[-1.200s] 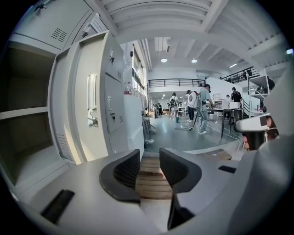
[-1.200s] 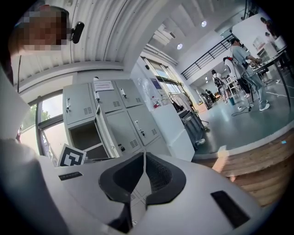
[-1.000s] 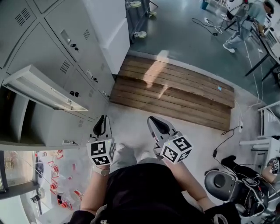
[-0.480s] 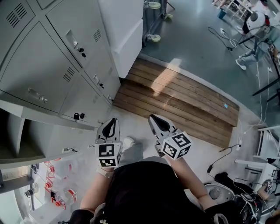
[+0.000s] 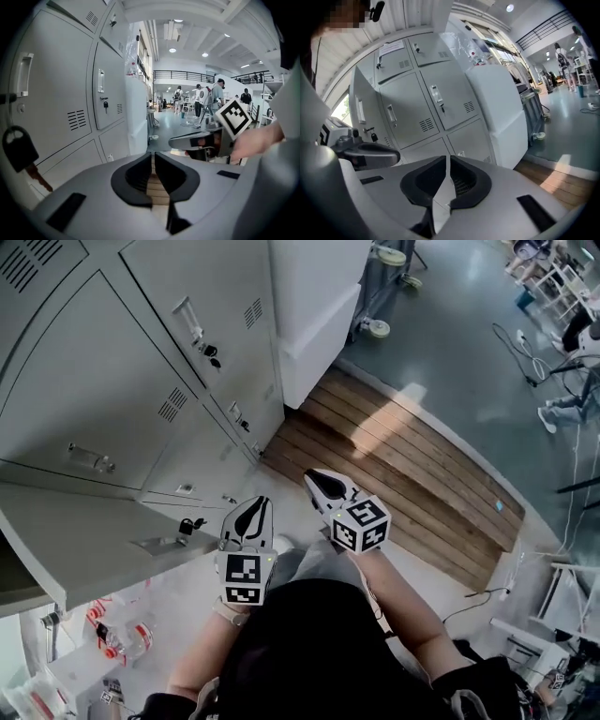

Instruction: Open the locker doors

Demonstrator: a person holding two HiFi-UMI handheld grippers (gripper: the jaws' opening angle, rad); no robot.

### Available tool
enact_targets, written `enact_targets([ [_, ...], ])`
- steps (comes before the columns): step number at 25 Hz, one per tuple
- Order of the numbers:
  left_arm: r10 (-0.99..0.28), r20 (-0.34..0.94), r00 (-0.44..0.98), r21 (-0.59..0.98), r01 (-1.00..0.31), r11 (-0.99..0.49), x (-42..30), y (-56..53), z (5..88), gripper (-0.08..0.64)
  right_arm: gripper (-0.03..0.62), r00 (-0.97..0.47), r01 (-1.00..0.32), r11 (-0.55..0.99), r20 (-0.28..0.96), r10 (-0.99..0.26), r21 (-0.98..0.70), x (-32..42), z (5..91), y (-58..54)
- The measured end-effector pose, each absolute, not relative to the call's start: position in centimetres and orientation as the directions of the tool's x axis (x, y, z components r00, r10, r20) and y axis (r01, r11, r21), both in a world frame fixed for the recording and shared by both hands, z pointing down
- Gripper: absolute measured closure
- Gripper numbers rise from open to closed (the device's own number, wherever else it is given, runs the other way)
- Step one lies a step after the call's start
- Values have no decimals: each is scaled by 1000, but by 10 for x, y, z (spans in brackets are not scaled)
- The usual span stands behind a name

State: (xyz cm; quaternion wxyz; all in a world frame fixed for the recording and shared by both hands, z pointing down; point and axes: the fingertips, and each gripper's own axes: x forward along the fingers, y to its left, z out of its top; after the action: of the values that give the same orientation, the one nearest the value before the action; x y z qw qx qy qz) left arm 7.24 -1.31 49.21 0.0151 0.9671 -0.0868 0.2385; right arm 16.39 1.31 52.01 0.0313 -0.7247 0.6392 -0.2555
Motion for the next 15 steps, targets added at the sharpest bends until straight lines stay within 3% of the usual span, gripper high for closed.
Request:
enact_targets([
  [8,-259,527,810,-42,-280,-959,80,-42,504,522,537,-142,-951,19,384,-912,-307,185,579,-90],
  [15,-446,582,680,-40,-524,-851,78,-82,512,522,449,-298,-933,162,441,-847,-320,196,637,-164],
])
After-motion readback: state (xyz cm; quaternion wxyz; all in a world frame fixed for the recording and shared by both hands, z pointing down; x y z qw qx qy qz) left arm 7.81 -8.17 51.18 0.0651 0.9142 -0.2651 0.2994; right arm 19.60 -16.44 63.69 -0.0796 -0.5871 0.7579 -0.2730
